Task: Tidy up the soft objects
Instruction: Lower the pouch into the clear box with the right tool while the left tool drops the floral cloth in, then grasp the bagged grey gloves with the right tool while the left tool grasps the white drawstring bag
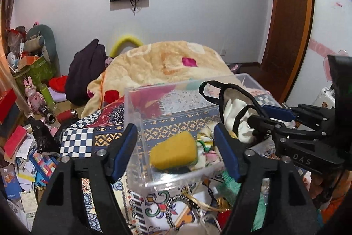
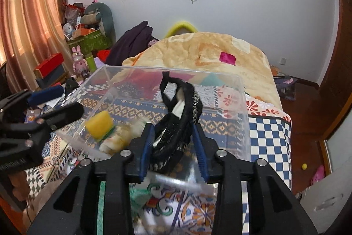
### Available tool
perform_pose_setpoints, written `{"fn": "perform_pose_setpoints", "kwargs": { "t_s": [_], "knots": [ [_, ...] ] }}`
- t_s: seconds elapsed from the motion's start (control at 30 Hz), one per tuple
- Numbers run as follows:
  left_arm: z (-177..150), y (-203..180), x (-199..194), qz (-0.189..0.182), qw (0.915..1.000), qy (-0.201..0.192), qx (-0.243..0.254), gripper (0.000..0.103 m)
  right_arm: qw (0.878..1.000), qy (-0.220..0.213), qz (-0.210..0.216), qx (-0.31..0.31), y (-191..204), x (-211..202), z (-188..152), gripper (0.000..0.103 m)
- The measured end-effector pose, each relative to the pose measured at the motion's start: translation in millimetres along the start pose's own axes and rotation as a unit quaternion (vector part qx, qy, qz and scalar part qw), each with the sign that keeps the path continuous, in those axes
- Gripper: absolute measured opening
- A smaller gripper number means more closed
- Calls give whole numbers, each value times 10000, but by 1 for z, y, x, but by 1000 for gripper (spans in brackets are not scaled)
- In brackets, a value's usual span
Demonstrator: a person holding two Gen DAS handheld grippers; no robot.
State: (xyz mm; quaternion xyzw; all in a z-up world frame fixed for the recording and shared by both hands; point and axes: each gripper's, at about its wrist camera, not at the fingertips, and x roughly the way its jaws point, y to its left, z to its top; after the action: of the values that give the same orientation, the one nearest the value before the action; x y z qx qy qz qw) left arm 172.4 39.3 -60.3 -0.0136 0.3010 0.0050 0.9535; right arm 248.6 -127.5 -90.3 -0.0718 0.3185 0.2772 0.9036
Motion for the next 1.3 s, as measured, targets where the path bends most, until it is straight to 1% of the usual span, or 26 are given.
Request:
{"fn": "perform_pose_setpoints", "kwargs": {
  "t_s": [0.03, 0.1, 0.13, 0.2, 0.23, 0.3, 0.4, 0.57, 0.67, 0.77, 0.9, 0.97, 1.03, 1.17, 1.3],
  "knots": [
    [0, 1, -3, -10, 10000, -40, -7, 75, 10000, -18, 33, -8, 0, -3, -1, 36],
    [-3, 3, -14, -72, 9999, -128, -55, 78, 9999, -61, 84, -8, 0, -11, -4, 43],
    [-5, 4, -18, -98, 9998, -159, -78, 79, 9999, -83, 101, -17, 1, -13, -6, 45],
    [-10, 7, -28, -130, 9995, -251, -142, 85, 9998, -177, 125, -56, 3, -22, -10, 50],
    [-12, 7, -32, -128, 9994, -289, -156, 86, 9996, -224, 125, -79, 5, -27, -12, 50],
    [-18, 9, -40, -110, 9991, -369, -198, 90, 9992, -335, 209, -63, 6, -37, -18, 58],
    [-30, 11, -47, -153, 9989, -363, -236, 91, 9984, -485, 303, 31, 8, -50, -28, 63],
    [-52, 7, -52, -184, 9994, -235, -172, 91, 9979, -521, 374, 112, 11, -61, -48, 66],
    [-67, 5, -54, -272, 9993, -142, -204, 91, 9984, -439, 351, 111, 14, -61, -58, 66],
    [-81, 1, -55, -377, 9990, -6, -227, 91, 9986, -314, 416, 122, 17, -58, -70, 66],
    [-98, -6, -55, -250, 9996, 91, -71, 91, 9992, -124, 361, 70, 22, -53, -85, 66],
    [-104, -6, -55, -249, 9995, 149, -78, 91, 9993, -27, 371, 88, 23, -50, -92, 67],
    [-112, -5, -55, -323, 9991, 235, -128, 91, 9992, 83, 372, 109, 25, -47, -100, 67],
    [-124, -7, -51, -413, 9983, 395, -120, 91, 9995, 212, 216, 69, 24, -44, -114, 67],
    [-134, -6, -44, -583, 9962, 591, -249, 91, 9993, 270, 217, 125, 22, -44, -121, 67]
  ]
}}
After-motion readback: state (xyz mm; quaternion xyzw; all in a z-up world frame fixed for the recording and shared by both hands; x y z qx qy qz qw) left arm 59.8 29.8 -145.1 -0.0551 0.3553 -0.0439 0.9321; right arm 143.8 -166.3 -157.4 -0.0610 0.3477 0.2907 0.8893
